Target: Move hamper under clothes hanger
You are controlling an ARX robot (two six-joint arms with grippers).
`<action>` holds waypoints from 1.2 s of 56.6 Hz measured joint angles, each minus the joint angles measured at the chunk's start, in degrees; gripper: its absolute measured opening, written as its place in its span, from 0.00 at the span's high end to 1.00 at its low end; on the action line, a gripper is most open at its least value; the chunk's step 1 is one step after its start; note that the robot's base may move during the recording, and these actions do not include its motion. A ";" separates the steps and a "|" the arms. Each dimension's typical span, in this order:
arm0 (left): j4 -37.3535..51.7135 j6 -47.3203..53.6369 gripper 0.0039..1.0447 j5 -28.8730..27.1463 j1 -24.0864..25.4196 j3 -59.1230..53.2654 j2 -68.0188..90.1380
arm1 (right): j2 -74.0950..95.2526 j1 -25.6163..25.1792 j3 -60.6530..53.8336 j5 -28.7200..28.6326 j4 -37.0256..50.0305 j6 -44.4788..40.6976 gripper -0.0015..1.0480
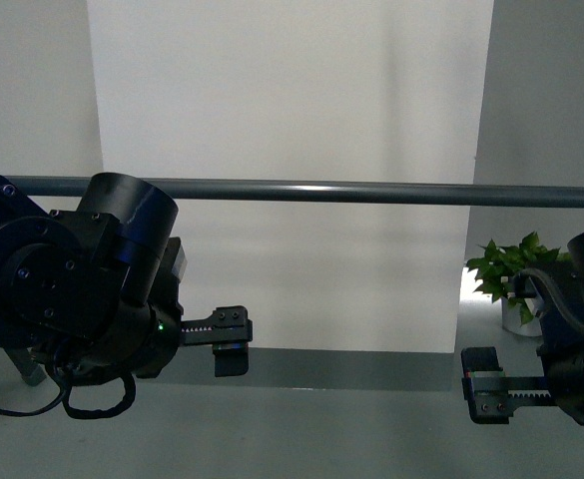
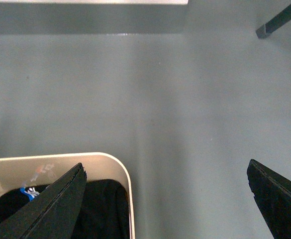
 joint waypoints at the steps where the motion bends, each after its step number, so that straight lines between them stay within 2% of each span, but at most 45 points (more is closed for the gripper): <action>1: 1.11 0.76 0.07 -0.55 -0.07 -0.33 0.00 | -0.33 0.02 -0.07 0.00 0.09 0.00 0.08; 2: 1.95 1.07 0.08 -0.81 -0.07 -1.01 0.00 | -0.55 0.02 -0.07 0.00 0.15 0.02 0.08; 5: 17.97 4.83 0.17 -3.69 -0.04 -6.10 -0.09 | -0.94 0.02 -0.42 -0.55 1.51 -0.15 0.08; 6: 24.04 6.12 0.20 -3.63 0.00 -8.68 -0.11 | -0.83 -0.04 -1.66 -1.60 5.77 -0.61 0.11; 7: 25.51 6.43 0.22 -3.56 0.07 -10.01 -0.20 | -0.83 -0.11 -2.51 -2.27 8.44 -0.85 0.13; 9: 36.72 8.20 0.28 -2.99 0.46 -15.61 -0.74 | -0.81 -0.37 -6.40 -4.44 19.41 -1.73 0.19; 12: 47.45 9.77 0.39 -2.47 1.57 -23.37 -2.56 | -1.49 -0.74 -12.81 -5.22 32.94 -2.38 0.29; 20: 55.95 10.99 0.56 -1.40 3.91 -32.59 -9.09 | -6.16 -1.62 -21.20 -6.05 44.81 -3.10 0.46; 29: 58.71 11.41 0.85 1.09 6.08 -43.63 -18.93 | -15.17 -3.06 -30.86 -7.13 47.28 -3.32 0.75; 34: 58.77 11.54 0.97 1.92 6.67 -47.65 -21.59 | -17.77 -3.45 -34.45 -7.58 47.25 -3.34 0.87; 39: 58.82 11.58 0.97 2.64 7.48 -51.10 -24.70 | -20.76 -3.82 -37.44 -8.02 47.17 -3.39 0.98; 47: 58.42 11.58 0.97 3.61 8.94 -56.52 -31.32 | -27.32 -6.14 -42.29 -11.32 45.94 -3.54 0.98; 58: 55.01 11.61 0.97 5.20 10.34 -62.88 -40.76 | -36.65 -7.32 -48.00 -11.41 41.94 -3.54 0.98; 61: 53.86 11.69 0.97 8.22 12.20 -64.08 -43.08 | -38.77 -7.32 -48.89 -11.45 40.85 -3.54 0.98; 68: 50.73 11.76 0.97 8.55 14.10 -66.45 -48.63 | -44.33 -7.34 -51.12 -11.43 37.40 -3.52 0.98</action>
